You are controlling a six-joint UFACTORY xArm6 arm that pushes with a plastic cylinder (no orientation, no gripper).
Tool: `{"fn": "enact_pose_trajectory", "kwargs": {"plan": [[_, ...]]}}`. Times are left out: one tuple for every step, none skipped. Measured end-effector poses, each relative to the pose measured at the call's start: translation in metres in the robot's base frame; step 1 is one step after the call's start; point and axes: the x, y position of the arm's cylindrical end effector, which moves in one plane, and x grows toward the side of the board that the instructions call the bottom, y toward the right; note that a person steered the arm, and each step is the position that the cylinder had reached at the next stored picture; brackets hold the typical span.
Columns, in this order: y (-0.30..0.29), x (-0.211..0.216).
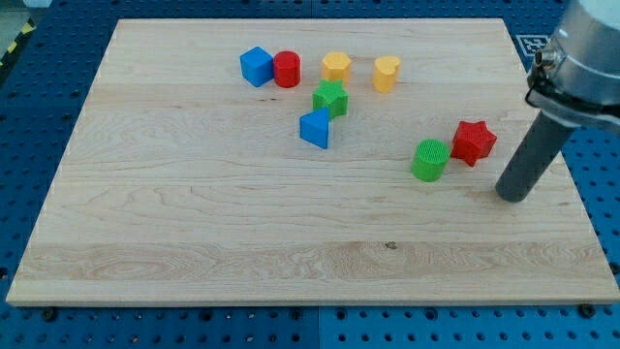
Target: Slide the red star and green circle up a bit
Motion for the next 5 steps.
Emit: {"fn": "enact_pose_trajectory", "kwargs": {"plan": [[0.008, -0.021], [-0.004, -0.02], [-0.031, -0.02], [-0.05, -0.02], [-0.057, -0.02]]}}
